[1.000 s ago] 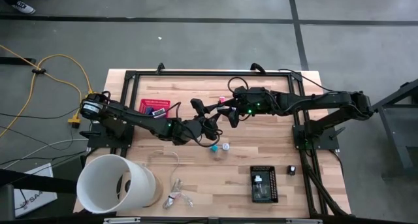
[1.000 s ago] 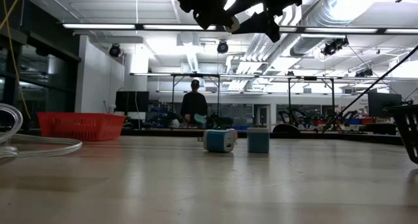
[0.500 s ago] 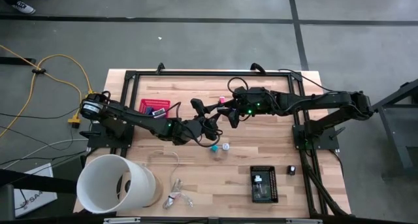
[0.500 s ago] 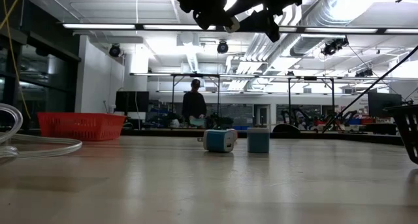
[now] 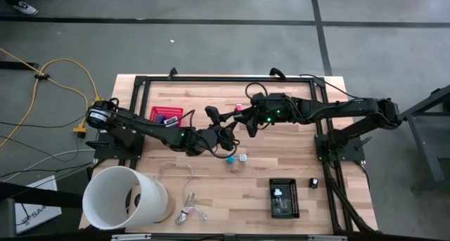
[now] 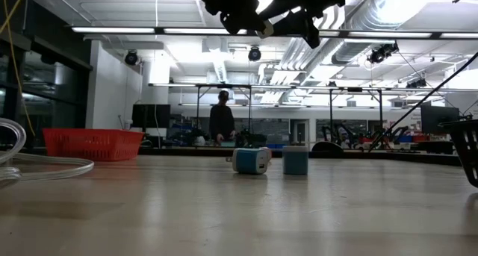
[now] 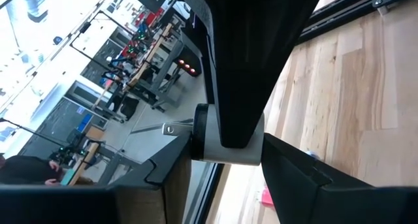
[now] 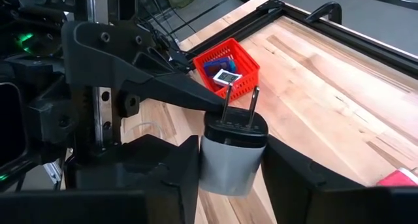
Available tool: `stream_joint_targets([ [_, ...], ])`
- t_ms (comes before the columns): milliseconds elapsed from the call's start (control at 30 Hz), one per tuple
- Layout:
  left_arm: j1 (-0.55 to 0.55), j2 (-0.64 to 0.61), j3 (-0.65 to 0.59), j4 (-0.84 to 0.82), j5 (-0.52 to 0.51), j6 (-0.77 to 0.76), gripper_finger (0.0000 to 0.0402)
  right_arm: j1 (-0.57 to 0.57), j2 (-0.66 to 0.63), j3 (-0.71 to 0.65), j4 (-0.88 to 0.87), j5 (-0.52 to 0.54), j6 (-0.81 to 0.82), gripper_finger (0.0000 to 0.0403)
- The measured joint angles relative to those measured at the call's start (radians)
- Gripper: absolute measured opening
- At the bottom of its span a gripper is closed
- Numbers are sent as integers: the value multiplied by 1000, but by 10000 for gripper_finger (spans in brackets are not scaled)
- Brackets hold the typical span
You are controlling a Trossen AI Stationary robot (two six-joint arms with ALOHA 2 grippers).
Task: Pick & Place Office items
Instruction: Put the white charger adapter into the black bin
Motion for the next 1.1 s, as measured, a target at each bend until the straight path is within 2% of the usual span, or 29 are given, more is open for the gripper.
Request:
stream_joint_targets([
  [300,-10,0,0,4,-41,27,181,0,0,0,0,-3,-12,126],
  [633,-22,0,0,5,-45,30,223,0,0,0,-6,-3,-12,125],
  [1100,-121,-1,0,-6,-156,54,227,0,-8,-1,-67,0,-16,125],
])
